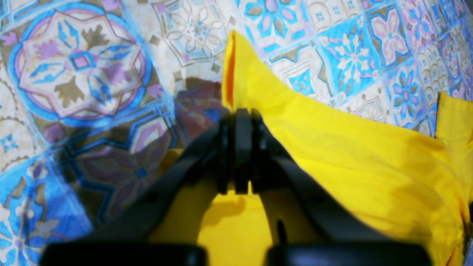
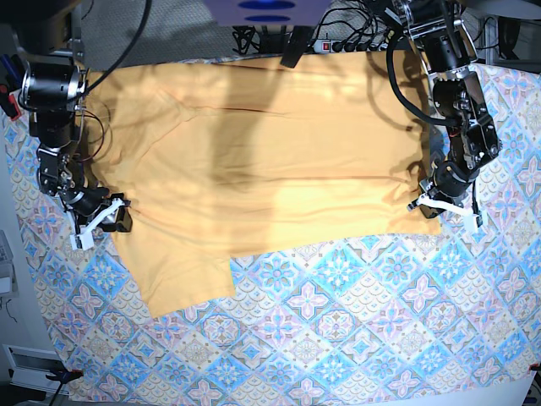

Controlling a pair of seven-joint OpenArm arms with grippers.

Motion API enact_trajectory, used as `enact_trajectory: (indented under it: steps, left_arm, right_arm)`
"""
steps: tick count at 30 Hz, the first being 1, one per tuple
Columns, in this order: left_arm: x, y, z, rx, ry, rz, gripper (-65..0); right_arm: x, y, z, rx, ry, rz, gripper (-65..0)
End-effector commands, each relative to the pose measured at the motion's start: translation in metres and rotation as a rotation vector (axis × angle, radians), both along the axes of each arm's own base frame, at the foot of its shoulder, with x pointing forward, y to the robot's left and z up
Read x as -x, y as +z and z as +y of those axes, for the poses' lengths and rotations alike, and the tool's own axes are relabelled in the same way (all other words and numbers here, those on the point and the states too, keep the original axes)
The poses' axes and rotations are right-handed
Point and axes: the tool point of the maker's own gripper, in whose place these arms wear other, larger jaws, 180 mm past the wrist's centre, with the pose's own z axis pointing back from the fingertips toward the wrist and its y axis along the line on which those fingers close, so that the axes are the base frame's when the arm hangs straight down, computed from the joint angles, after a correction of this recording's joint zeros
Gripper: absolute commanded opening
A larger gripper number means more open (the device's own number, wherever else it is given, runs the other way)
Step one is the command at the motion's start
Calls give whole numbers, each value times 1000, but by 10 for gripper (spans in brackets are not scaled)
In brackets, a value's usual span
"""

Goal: Fold the T-shirt properly
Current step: 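Hold both side edges pinched while the left gripper stays still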

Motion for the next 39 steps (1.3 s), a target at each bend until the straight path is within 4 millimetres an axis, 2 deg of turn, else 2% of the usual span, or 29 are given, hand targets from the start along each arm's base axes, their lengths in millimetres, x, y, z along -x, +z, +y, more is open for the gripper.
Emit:
enact_trajectory:
  steps: [1, 3, 6, 11, 13, 16, 19, 24, 28, 30, 33, 37, 39]
  left_arm:
    - [-11, 16, 5, -20, -2, -52, -650]
    - [-11, 16, 5, -20, -2, -52, -650]
    - [-9, 15, 6, -20, -1, -49, -650]
    - [-8, 14, 6, -20, -1, -44, -650]
    - [-8, 14, 6, -20, -1, -44, -650]
    - [-8, 14, 6, -20, -1, -44, -650]
    - [-8, 14, 6, -20, -1, -44, -650]
    - [-8, 14, 6, -20, -1, -46, -650]
    - [-8, 14, 6, -20, -1, -46, -650]
    - [-8, 14, 6, -20, -1, -44, -650]
    - [-8, 13, 6, -19, 0, -42, -650]
    - [-8, 13, 6, -18, 0, -42, -650]
    - [-9, 13, 6, -18, 0, -43, -650]
  right_arm:
    - [-9, 11, -5, 9, 12, -22, -409]
    - [-8, 6, 6, 9, 40, -10, -410]
    - [-5, 2, 11, 19, 67, 18, -432]
    - [-3, 1, 10, 18, 65, 30, -577]
    - [-4, 2, 10, 17, 62, 27, -615]
    - [-10, 8, 11, 20, 67, 4, -618]
    - [-24, 26, 13, 39, 91, -57, -619]
    - [-24, 28, 13, 43, 94, -68, -630]
    - [-28, 35, 4, 26, 48, -91, -641]
    - [-33, 44, -5, 5, -1, -138, -639]
    - [-36, 51, -16, -15, -56, -175, -617]
    - [-38, 48, -33, 90, -87, -184, -590]
    - [-34, 42, -33, 127, -65, -177, -589]
